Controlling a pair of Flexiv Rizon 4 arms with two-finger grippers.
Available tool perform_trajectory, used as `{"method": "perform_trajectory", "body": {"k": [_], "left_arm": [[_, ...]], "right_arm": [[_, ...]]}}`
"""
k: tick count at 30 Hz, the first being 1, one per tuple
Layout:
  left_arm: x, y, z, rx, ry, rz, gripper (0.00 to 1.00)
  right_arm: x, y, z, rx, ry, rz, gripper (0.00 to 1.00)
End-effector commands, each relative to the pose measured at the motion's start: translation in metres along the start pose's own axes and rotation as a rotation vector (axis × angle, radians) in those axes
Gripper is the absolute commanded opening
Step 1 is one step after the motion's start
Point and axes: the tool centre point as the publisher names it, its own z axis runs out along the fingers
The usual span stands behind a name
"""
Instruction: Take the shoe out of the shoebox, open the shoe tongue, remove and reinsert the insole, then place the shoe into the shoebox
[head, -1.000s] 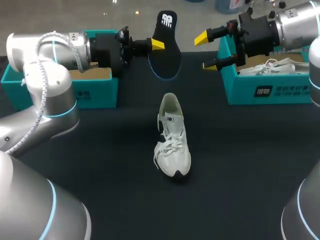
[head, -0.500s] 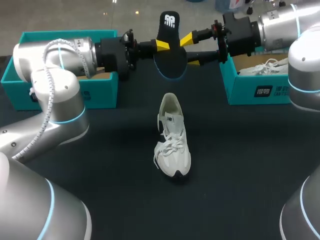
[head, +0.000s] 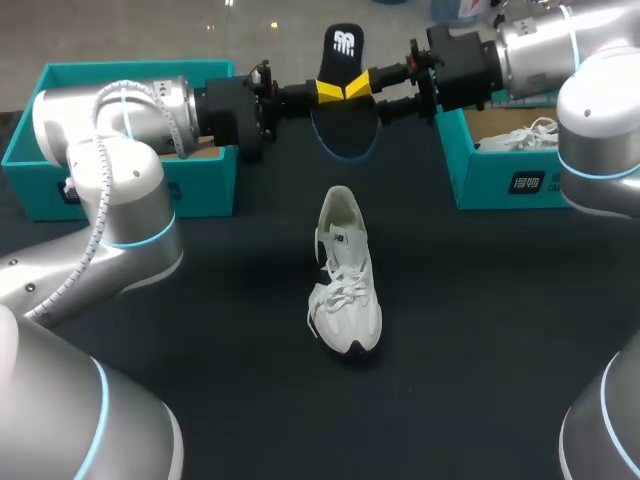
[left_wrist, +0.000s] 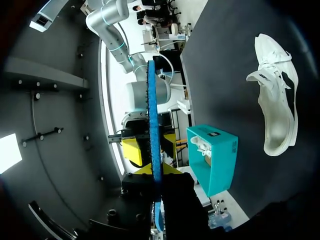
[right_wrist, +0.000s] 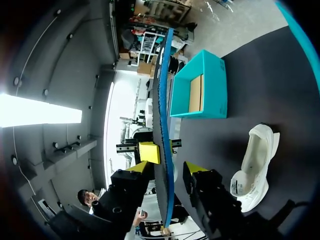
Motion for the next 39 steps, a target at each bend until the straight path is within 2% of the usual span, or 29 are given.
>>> {"method": "perform_trajectory", "body": {"k": [1,5,7,9,15,16,17,18,19,25,39], "left_arm": [[0.002,0.000,0.001,-0.011,-0.004,0.003,0.00],[0.002,0.001,0.001,-0.015,-0.005,0.003,0.00],[0.002,0.002,0.001,-0.019,-0.008,0.004,0.00],[0.002,0.003,0.001,-0.021,-0.011,0.004,0.00],[0.003,0.003,0.000,-0.019,-0.014,-0.006,0.00],[0.003,0.003,-0.001,-0.005,-0.018,-0.010,0.13],[0.004,0.003,-0.002,0.009,-0.018,-0.011,0.42],[0.004,0.003,-0.002,0.012,-0.018,-0.011,0.84],[0.004,0.004,-0.003,0.011,-0.018,-0.012,1.00],[0.005,0.008,-0.020,0.058,0.014,0.007,1.00],[0.024,0.012,-0.074,0.290,0.133,0.072,1.00]], "right_arm": [[0.000,-0.001,0.002,0.000,0.000,0.004,0.41],[0.000,-0.002,0.004,0.003,0.004,0.005,0.38],[0.000,-0.002,0.004,0.002,0.006,0.005,0.22],[0.000,-0.002,0.005,0.000,0.007,0.006,0.00],[-0.001,-0.002,0.006,0.000,0.015,0.005,0.00],[-0.001,-0.002,0.007,-0.004,0.024,0.002,0.00],[-0.002,-0.002,0.007,-0.008,0.034,0.000,0.00],[-0.002,-0.002,0.007,-0.010,0.036,-0.001,0.00],[-0.003,-0.003,0.007,-0.010,0.036,-0.001,0.00],[-0.006,-0.004,0.004,-0.022,0.034,-0.015,0.00],[-0.006,0.000,-0.004,-0.041,0.018,-0.066,0.00]]}}
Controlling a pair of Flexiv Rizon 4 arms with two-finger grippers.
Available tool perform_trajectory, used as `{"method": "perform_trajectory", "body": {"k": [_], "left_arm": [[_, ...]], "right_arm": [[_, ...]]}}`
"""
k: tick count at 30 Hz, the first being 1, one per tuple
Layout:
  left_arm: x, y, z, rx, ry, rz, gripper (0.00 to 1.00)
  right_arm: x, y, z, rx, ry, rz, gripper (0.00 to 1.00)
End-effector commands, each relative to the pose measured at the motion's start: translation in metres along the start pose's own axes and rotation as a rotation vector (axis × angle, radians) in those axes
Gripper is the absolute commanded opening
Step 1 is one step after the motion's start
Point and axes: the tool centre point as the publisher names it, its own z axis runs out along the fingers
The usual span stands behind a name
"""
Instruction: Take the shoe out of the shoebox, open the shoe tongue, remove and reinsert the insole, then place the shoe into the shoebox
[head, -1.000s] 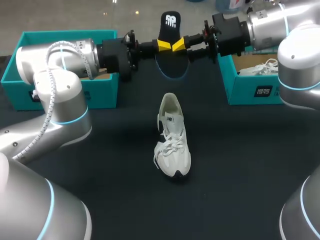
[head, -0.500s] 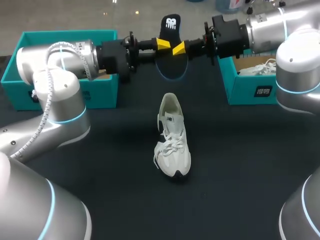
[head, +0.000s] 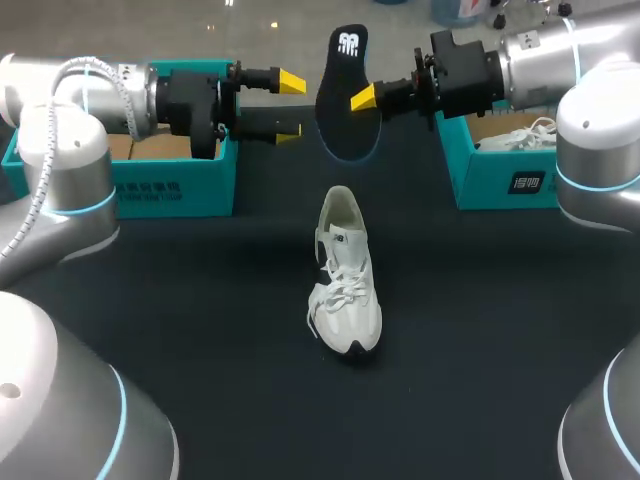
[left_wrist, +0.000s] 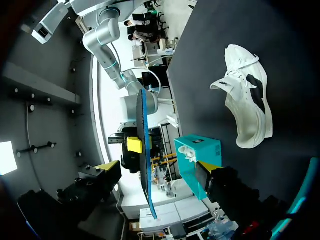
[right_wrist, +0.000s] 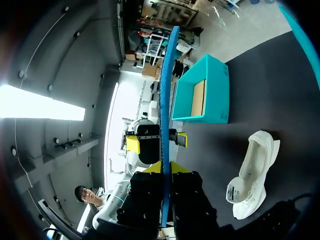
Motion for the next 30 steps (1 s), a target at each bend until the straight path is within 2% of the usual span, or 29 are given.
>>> {"method": "perform_trajectory", "body": {"k": [1,5,11,13,19,24,30], "left_arm": [[0.006,0.002,-0.023,0.137,0.054,0.020,1.00],[0.016,0.006,-0.042,0.207,0.133,0.048,1.00],[0.014,0.013,-0.068,0.281,0.199,0.078,1.00],[0.015,0.016,-0.075,0.300,0.204,0.078,1.00],[0.015,0.016,-0.095,0.437,0.215,0.075,1.00],[0.018,0.019,-0.106,0.426,0.252,0.080,1.00],[0.031,0.027,-0.116,0.402,0.293,0.075,1.00]], "right_arm": [[0.002,-0.001,-0.003,-0.004,-0.004,-0.011,0.00],[0.002,-0.002,-0.005,-0.007,-0.004,-0.039,0.00],[0.004,-0.004,-0.006,-0.015,0.002,-0.071,0.00],[0.004,-0.004,-0.006,-0.018,0.003,-0.076,0.00],[0.005,-0.005,-0.004,-0.016,0.007,-0.090,0.00],[0.007,-0.005,-0.005,-0.017,0.001,-0.090,0.00],[0.009,-0.004,-0.004,-0.028,0.005,-0.116,0.00]]}}
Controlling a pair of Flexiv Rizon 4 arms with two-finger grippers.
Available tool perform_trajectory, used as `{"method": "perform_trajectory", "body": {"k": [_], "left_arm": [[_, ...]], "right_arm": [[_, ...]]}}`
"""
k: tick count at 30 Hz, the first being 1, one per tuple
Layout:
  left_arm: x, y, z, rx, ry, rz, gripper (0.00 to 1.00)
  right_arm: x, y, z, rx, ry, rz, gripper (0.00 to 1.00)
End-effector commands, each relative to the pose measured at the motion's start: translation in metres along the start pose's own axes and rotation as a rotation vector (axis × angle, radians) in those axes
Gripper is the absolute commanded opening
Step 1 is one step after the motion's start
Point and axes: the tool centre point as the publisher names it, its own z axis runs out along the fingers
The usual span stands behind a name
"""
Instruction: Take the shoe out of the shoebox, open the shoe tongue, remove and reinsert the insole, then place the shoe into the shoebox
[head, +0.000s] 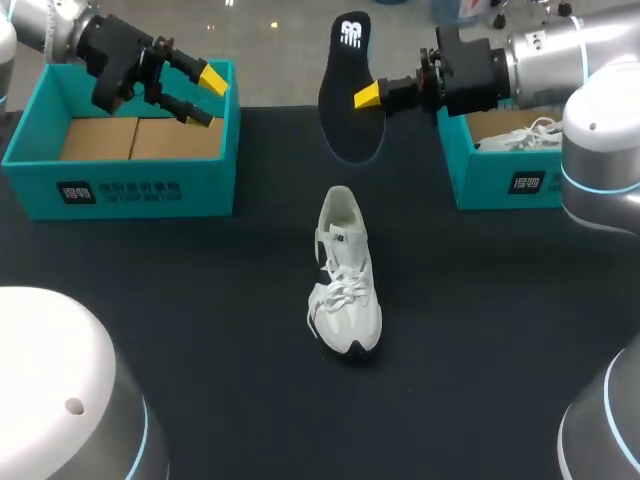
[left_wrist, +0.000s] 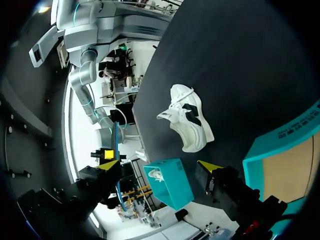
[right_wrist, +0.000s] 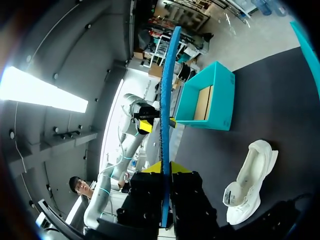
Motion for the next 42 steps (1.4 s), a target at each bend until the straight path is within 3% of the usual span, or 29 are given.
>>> {"method": "perform_trajectory", "body": {"k": [1,6,9,16,42], "left_arm": [[0.005,0.006,-0.004,0.070,-0.016,-0.002,1.00],[0.016,0.005,0.002,0.074,0.016,-0.016,1.00],[0.020,0.004,0.006,0.038,0.038,-0.054,1.00],[0.021,0.004,0.006,0.041,0.033,-0.086,1.00],[0.021,0.004,0.006,0.041,0.033,-0.086,1.00]], "right_arm": [[0.002,0.000,0.003,-0.013,0.003,-0.013,0.00],[0.003,0.002,0.007,-0.024,0.017,-0.039,0.00],[0.004,0.003,0.009,-0.041,0.025,-0.075,0.00],[0.017,0.014,0.017,-0.057,0.080,-0.281,0.00],[0.018,0.015,0.018,-0.058,0.080,-0.287,0.00]]}}
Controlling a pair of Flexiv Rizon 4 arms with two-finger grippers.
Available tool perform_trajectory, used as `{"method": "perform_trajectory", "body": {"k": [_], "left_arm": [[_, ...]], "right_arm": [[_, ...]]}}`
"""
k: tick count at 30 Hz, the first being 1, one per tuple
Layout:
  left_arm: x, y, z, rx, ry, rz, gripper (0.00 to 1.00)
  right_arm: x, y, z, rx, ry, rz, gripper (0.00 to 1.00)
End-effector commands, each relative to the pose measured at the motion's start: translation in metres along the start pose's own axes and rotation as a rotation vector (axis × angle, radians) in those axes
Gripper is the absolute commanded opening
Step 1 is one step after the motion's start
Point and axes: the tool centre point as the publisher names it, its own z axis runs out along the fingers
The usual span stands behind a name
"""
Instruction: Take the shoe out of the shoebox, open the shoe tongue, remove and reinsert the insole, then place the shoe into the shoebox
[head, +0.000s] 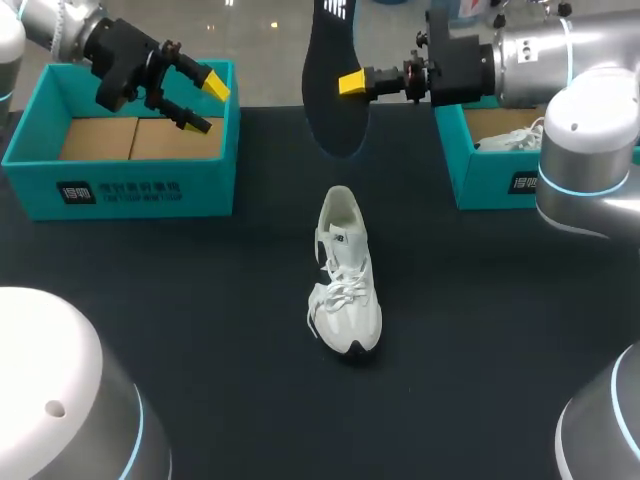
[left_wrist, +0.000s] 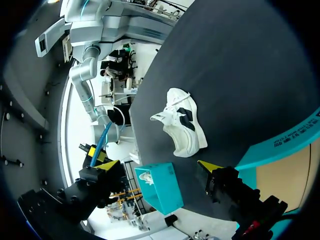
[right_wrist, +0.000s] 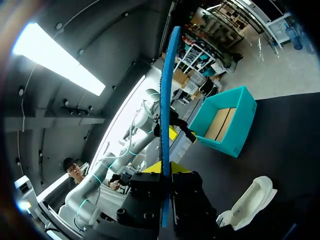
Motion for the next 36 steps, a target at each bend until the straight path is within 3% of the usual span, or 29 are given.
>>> {"method": "perform_trajectory", "body": {"k": [1,9,14,25,36], "left_arm": [[0.000,0.000,0.000,0.001,0.002,0.001,1.00],[0.000,0.000,0.000,0.001,0.002,0.001,1.00],[0.000,0.000,0.000,0.001,0.002,0.001,1.00],[0.000,0.000,0.000,0.001,0.002,0.001,1.00],[0.000,0.000,0.000,0.001,0.002,0.001,1.00]], "right_arm": [[0.000,0.000,0.002,-0.001,-0.001,0.001,0.00],[-0.002,0.000,0.004,0.001,0.001,-0.011,0.00],[-0.018,-0.001,0.010,0.030,0.006,-0.054,0.00],[-0.057,-0.012,0.019,0.015,0.029,-0.112,0.00],[-0.057,-0.012,0.019,0.015,0.029,-0.112,0.00]]}}
